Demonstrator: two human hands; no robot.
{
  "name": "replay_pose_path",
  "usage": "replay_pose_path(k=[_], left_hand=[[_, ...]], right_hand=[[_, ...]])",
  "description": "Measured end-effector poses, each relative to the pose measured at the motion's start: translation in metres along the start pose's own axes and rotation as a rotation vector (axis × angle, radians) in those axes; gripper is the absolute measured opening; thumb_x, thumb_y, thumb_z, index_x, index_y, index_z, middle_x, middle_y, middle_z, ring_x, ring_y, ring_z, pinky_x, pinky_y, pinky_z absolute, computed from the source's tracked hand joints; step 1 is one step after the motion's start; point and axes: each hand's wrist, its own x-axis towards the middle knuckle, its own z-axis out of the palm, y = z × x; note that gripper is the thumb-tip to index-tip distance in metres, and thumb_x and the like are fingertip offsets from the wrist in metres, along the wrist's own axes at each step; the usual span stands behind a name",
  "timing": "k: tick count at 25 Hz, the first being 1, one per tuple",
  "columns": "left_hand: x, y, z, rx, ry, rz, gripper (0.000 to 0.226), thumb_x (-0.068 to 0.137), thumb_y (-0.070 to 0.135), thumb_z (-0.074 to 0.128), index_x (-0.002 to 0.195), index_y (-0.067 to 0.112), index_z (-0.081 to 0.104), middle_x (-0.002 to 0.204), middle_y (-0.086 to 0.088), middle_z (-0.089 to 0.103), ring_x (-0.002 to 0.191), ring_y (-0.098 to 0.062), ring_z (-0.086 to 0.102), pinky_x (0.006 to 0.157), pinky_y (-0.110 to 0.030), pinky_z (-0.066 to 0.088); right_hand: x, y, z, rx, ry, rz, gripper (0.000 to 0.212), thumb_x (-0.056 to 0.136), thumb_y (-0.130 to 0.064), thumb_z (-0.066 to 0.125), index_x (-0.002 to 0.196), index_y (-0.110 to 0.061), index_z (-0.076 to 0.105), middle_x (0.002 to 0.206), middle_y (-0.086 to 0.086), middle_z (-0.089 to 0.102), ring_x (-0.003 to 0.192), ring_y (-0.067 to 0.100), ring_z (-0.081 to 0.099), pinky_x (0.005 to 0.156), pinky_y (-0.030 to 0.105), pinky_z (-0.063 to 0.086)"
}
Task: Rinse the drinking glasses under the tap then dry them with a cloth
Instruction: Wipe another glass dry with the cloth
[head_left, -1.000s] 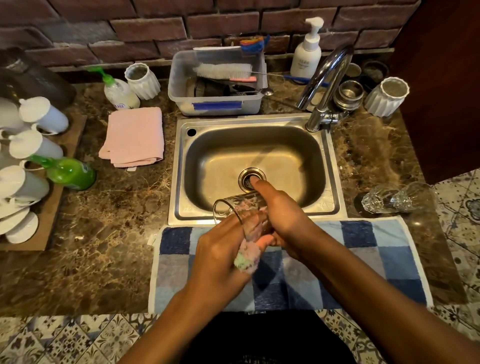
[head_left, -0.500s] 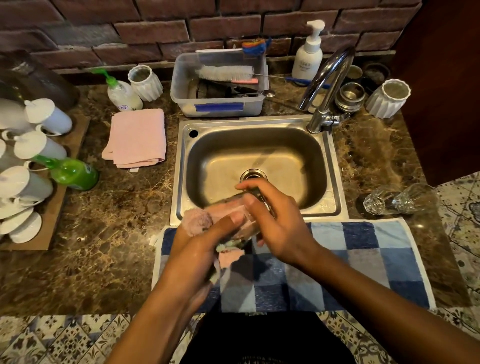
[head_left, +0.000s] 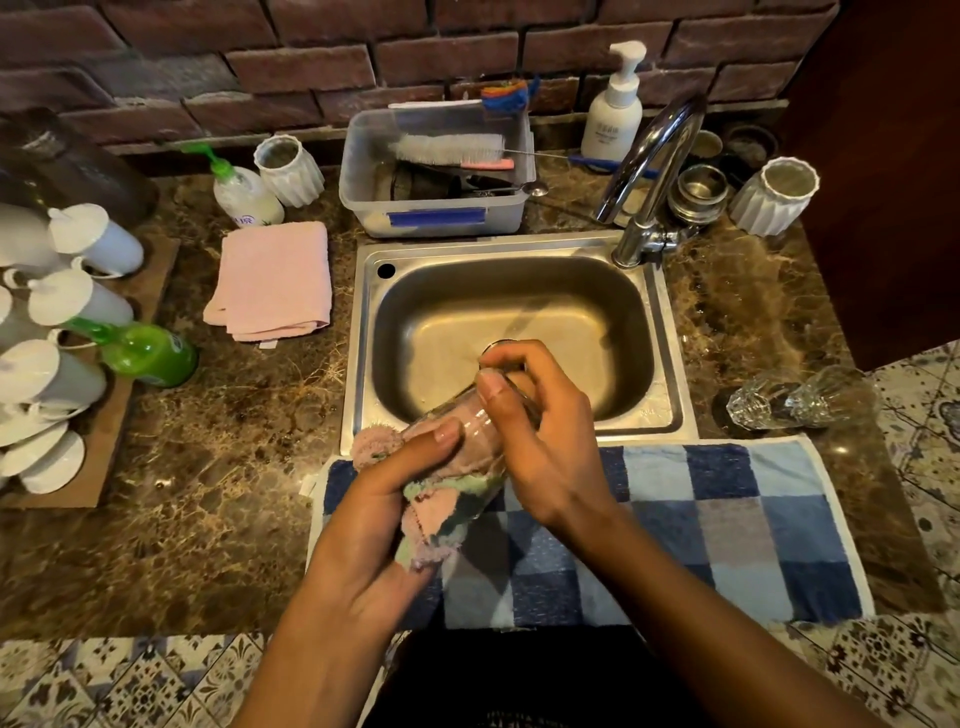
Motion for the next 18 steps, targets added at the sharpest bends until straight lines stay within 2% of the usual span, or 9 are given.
replay_pose_path(k=[1,3,6,8,10,12,14,16,18], left_hand=[[0.000,0.001,0.001,-0.030,0.023,0.000,0.027,0.073,0.003,0.072,0.099,-0.003,0.079,0.104,-0.025,0.076,0.089,-0.030,0.077,0.074,-0.037,0.063],[0.000,0.005,0.001,-0.098,0.061,-0.031,0.024,0.078,0.011,0.066,0.092,-0.003,0.080,0.103,-0.025,0.076,0.090,-0.032,0.077,0.068,-0.038,0.063],[-0.002,0.008,-0.001,-0.103,0.088,-0.077,0.036,0.081,0.019,0.067,0.107,-0.004,0.076,0.116,-0.025,0.073,0.103,-0.034,0.073,0.077,-0.042,0.063],[-0.002,0.010,-0.006,-0.109,0.121,-0.073,0.055,0.080,0.021,0.070,0.129,-0.003,0.065,0.131,-0.026,0.064,0.119,-0.037,0.065,0.095,-0.046,0.057],[-0.002,0.013,-0.010,-0.132,0.146,-0.049,0.066,0.080,0.022,0.070,0.140,-0.002,0.054,0.139,-0.028,0.058,0.129,-0.039,0.057,0.104,-0.049,0.050],[-0.003,0.015,-0.011,-0.149,0.126,-0.039,0.062,0.084,0.024,0.065,0.139,-0.004,0.054,0.137,-0.030,0.058,0.125,-0.040,0.059,0.091,-0.050,0.058],[-0.004,0.013,-0.009,-0.098,0.108,-0.007,0.047,0.086,0.022,0.060,0.124,-0.005,0.066,0.123,-0.030,0.067,0.106,-0.037,0.071,0.070,-0.040,0.063],[-0.006,0.008,-0.007,0.017,0.146,0.039,0.030,0.083,0.017,0.060,0.100,-0.003,0.075,0.101,-0.025,0.075,0.083,-0.030,0.076,0.062,-0.034,0.062],[-0.007,0.004,-0.009,0.075,0.190,0.067,0.024,0.078,0.014,0.062,0.097,0.000,0.068,0.093,-0.022,0.074,0.074,-0.029,0.075,0.061,-0.033,0.062]], right_hand=[[-0.004,0.001,0.004,0.040,-0.006,0.001,0.053,0.085,-0.072,0.054,0.126,-0.039,0.052,0.104,-0.015,0.067,0.095,0.004,0.066,0.080,0.025,0.055],[-0.016,0.008,0.009,0.000,-0.058,-0.112,0.087,0.075,-0.067,0.071,0.147,-0.040,0.031,0.134,-0.013,0.054,0.122,0.011,0.057,0.098,0.031,0.050],[-0.019,0.019,0.005,-0.085,-0.137,-0.246,0.112,0.062,-0.060,0.084,0.152,-0.029,0.024,0.153,0.005,0.030,0.143,0.022,0.035,0.114,0.038,0.036],[-0.016,0.019,0.001,-0.072,-0.205,-0.226,0.110,0.061,-0.061,0.084,0.150,-0.030,0.027,0.148,0.000,0.032,0.139,0.018,0.039,0.111,0.032,0.039],[-0.013,0.018,-0.003,-0.097,-0.248,-0.185,0.107,0.061,-0.063,0.085,0.147,-0.032,0.030,0.141,-0.007,0.039,0.131,0.012,0.047,0.106,0.026,0.043],[-0.009,0.020,-0.006,-0.095,-0.213,-0.149,0.103,0.060,-0.059,0.087,0.144,-0.026,0.038,0.135,-0.007,0.049,0.123,0.011,0.054,0.101,0.026,0.047],[-0.009,0.022,-0.006,-0.002,-0.153,-0.061,0.096,0.061,-0.050,0.088,0.140,-0.020,0.045,0.129,-0.003,0.060,0.117,0.014,0.061,0.097,0.034,0.053],[-0.013,0.024,-0.004,0.094,-0.112,0.047,0.089,0.063,-0.047,0.087,0.138,-0.022,0.048,0.124,0.000,0.065,0.114,0.018,0.065,0.093,0.042,0.056],[-0.017,0.026,0.001,0.186,-0.069,0.146,0.084,0.065,-0.050,0.085,0.136,-0.026,0.050,0.119,-0.002,0.069,0.110,0.019,0.068,0.090,0.042,0.059]])
